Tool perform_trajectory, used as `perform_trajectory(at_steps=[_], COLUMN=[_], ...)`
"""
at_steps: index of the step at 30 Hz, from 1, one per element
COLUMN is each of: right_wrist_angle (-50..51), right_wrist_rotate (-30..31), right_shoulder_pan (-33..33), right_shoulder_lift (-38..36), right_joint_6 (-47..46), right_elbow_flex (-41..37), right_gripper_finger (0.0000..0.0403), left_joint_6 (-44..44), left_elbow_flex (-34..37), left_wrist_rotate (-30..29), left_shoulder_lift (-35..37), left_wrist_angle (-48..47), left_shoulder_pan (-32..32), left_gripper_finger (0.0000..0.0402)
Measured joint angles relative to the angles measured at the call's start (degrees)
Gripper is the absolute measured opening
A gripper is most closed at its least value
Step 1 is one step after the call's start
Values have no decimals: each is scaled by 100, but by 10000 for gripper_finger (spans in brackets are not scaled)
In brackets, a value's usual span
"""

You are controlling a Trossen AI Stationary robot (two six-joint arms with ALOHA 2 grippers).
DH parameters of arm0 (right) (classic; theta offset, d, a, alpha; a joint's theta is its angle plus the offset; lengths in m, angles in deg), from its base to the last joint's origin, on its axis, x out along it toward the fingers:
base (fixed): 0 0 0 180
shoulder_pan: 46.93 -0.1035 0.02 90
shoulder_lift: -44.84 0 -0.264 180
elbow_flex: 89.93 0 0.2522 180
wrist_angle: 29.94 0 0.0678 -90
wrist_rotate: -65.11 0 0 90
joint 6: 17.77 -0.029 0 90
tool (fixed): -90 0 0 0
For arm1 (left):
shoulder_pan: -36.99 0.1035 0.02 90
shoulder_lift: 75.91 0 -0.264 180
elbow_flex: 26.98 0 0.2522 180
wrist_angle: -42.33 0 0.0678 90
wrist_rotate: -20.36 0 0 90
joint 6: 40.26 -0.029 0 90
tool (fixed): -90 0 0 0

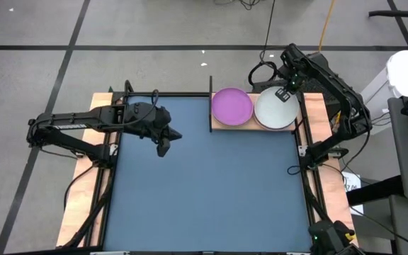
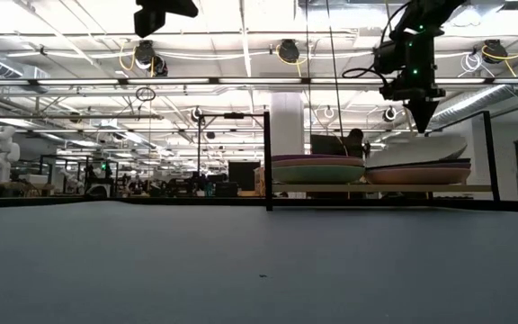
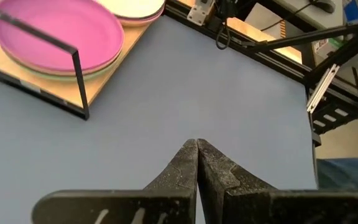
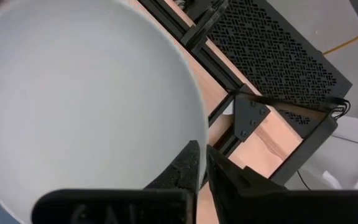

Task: Place and stack plates onto a shelf
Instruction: Stack the gray plate on top of the black plate on the shelf, then return to Home Position

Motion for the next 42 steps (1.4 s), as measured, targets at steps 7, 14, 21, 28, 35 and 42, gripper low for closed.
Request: perform_trajectory(at_steps=[7, 14, 21, 28, 35, 42], right_wrist_angle=[-176, -416, -724, -1003, -1006, -1038], right_wrist_rotate=[0, -21, -578, -1558, -1986, -2062], right_shoulder_pan=[0, -8, -140, -236, -614, -1085], right_shoulder_lift=[0, -43, -439, -1023, -1615, -2171], right_joint_6=[87, -11, -311, -811, -1415, -1498], right_elbow_flex=[0, 0, 0, 0, -4, -8], right_gripper_finger=[17, 18, 18, 14, 1, 0], left_joint_6=[-638, -1029, -1650, -2284, -2770, -2733], left_elbow_flex=[0, 0, 0, 0, 223, 1142], left_wrist_rotate=[-90, -588, -980, -916, 170, 587], left_shoulder_lift=[0, 0, -2, 67, 490, 1159], left_wrist_angle=[80, 98, 325, 355, 429, 1049], left_shoulder_pan=[0, 0, 0, 67, 785, 1147], left_gripper_finger=[4, 4, 4, 4, 3, 3])
